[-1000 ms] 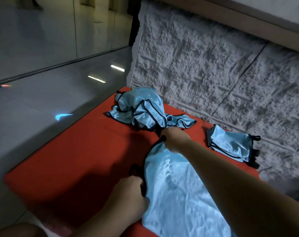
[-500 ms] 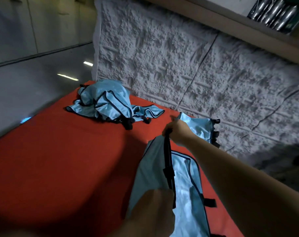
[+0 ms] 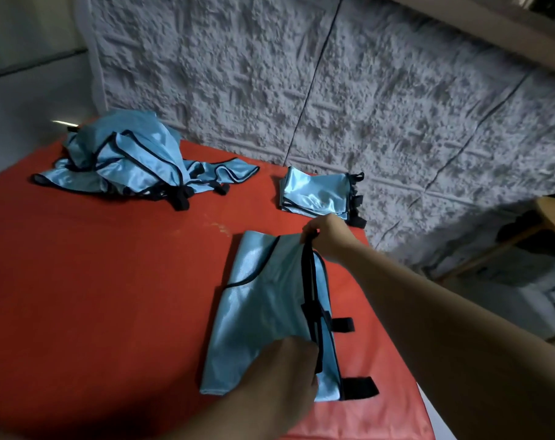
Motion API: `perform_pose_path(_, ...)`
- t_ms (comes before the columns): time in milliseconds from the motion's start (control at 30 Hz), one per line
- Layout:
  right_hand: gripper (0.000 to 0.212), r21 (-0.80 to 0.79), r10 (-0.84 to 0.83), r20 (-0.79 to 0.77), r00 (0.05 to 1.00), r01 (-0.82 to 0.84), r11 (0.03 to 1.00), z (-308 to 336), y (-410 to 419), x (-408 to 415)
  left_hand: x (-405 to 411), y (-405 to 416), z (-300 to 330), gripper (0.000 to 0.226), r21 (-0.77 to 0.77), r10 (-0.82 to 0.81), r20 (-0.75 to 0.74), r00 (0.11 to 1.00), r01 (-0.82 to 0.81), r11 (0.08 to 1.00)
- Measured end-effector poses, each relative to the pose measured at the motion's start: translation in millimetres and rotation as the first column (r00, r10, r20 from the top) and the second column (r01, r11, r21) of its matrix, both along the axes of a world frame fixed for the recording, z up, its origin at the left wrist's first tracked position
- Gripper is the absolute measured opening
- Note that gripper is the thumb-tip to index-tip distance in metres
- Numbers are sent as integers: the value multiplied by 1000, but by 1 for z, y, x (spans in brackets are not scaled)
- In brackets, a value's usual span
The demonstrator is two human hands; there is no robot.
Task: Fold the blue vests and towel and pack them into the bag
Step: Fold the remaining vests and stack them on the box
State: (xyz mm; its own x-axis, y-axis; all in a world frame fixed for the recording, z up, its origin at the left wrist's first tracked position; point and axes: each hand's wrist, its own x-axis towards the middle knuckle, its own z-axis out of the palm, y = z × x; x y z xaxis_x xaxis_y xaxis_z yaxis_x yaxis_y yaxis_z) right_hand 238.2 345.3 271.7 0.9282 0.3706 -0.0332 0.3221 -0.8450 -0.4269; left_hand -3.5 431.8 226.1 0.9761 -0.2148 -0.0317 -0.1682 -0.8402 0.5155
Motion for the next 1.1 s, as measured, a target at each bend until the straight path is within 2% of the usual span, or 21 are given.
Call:
perform_pose_path(167, 50, -12, -28, -19, 999, 28, 1000, -13, -20, 3, 1, -22, 1, 13, -1, 27, -63, 998, -28, 1000)
perform_pose_path(267, 51, -30, -54, -30, 998, 53, 998, -22, -27, 4, 4, -29, -5, 8, 40, -12, -82, 997, 15, 999)
perform_pose_path(400, 50, -82, -66, -33, 997, 63, 995, -33, -35, 4, 5, -35, -8, 20, 106, -41, -140, 989, 56, 993)
perform_pose_path(467, 53, -95, -90, -12, 996, 89, 992, -32, -36, 0, 4, -34, -8, 27, -20, -53, -157, 986, 50, 999)
perform_pose_path(567, 63, -8, -164, 95, 982, 165, 986, -24, -26, -21, 0, -25, 0, 38, -271, -47, -165, 985, 1, 963)
perform_pose_path(600, 62, 32, -148, 149, 978, 145, 989, -23, -20, -35, 1, -21, 3, 37, -315, -9, -163, 987, -43, 948)
perform_pose_path(667, 53, 70, 1, 216, 976, -17, 997, -30, -6, -71, 6, -12, 3, 25, -332, 109, -102, 989, -137, 933)
perform_pose_path(700, 51, 57, 110, 192, 975, -123, 991, -38, 1, -90, 9, -5, 3, 21, -269, 163, -36, 986, -167, 949)
perform_pose_path(733, 53, 37, 194, 114, 974, -200, 979, -47, 5, -106, 10, 3, 0, 21, -137, 188, 14, 982, -184, 973)
perform_pose_path(800, 62, -11, 229, -107, 967, -232, 973, -71, 5, -124, 6, 14, -15, 28, 123, 186, 35, 982, -189, 974)
perform_pose_path(833, 62, -43, 212, -155, 965, -221, 974, -82, 1, -127, 3, 18, -26, 32, 219, 178, 35, 983, -182, 959)
perform_pose_path(900, 61, -181, 205, -126, 971, -225, 957, -94, -8, -130, -3, 27, -51, 48, 243, 216, 57, 975, -223, 944)
perform_pose_path(1000, 85, -313, 166, -36, 985, -169, 934, -100, -22, -131, -11, 35, -79, 67, 245, 153, 77, 985, -167, 955)
perform_pose_path(1100, 68, -324, 42, -15, 999, -45, 945, -98, -31, -125, -12, 36, -82, 68, 250, 127, 109, 986, -151, 956)
